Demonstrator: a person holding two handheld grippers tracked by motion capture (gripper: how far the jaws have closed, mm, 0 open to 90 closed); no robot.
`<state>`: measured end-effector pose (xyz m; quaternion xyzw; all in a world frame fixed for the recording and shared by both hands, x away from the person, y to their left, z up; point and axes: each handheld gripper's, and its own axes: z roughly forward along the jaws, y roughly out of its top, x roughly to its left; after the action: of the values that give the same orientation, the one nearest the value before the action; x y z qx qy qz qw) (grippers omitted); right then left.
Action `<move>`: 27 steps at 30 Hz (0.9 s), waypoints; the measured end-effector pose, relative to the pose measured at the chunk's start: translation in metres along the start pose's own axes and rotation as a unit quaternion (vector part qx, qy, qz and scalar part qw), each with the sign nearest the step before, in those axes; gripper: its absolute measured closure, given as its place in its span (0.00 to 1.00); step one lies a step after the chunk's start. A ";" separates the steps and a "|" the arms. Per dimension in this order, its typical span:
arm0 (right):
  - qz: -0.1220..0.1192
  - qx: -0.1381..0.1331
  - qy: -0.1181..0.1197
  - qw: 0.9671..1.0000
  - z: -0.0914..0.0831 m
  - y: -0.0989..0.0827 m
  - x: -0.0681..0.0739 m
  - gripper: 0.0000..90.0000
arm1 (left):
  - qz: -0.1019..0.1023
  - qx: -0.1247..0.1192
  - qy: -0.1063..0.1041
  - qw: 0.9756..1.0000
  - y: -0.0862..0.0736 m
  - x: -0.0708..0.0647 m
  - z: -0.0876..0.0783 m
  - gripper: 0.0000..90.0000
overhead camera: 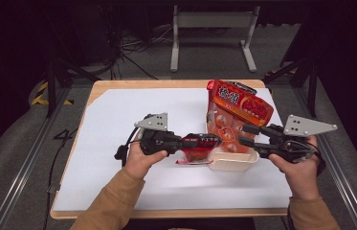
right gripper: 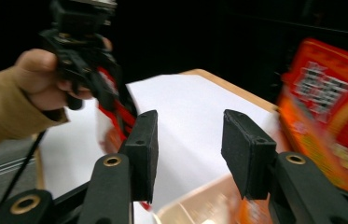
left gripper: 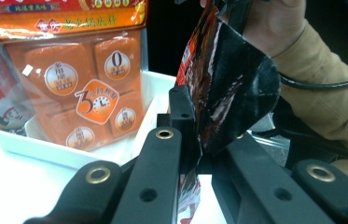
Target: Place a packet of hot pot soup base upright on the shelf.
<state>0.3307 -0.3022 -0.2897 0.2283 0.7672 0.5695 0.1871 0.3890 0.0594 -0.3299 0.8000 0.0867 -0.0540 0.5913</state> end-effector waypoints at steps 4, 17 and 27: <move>0.017 -0.001 -0.030 0.999 -0.014 -0.006 -0.014 0.64 | 0.001 -0.008 -0.007 1.000 0.002 0.002 0.001 1.00; 0.052 0.022 -0.095 0.994 -0.033 -0.029 -0.049 0.63 | 0.009 -0.033 -0.019 0.999 0.013 0.009 0.004 1.00; 0.065 0.034 -0.136 0.988 -0.038 -0.038 -0.060 0.58 | 0.008 -0.040 -0.014 0.999 0.023 0.018 0.010 1.00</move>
<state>0.3539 -0.3753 -0.3135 0.3598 0.7366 0.5178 0.2446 0.4115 0.0445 -0.3148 0.7754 0.0742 -0.0571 0.6245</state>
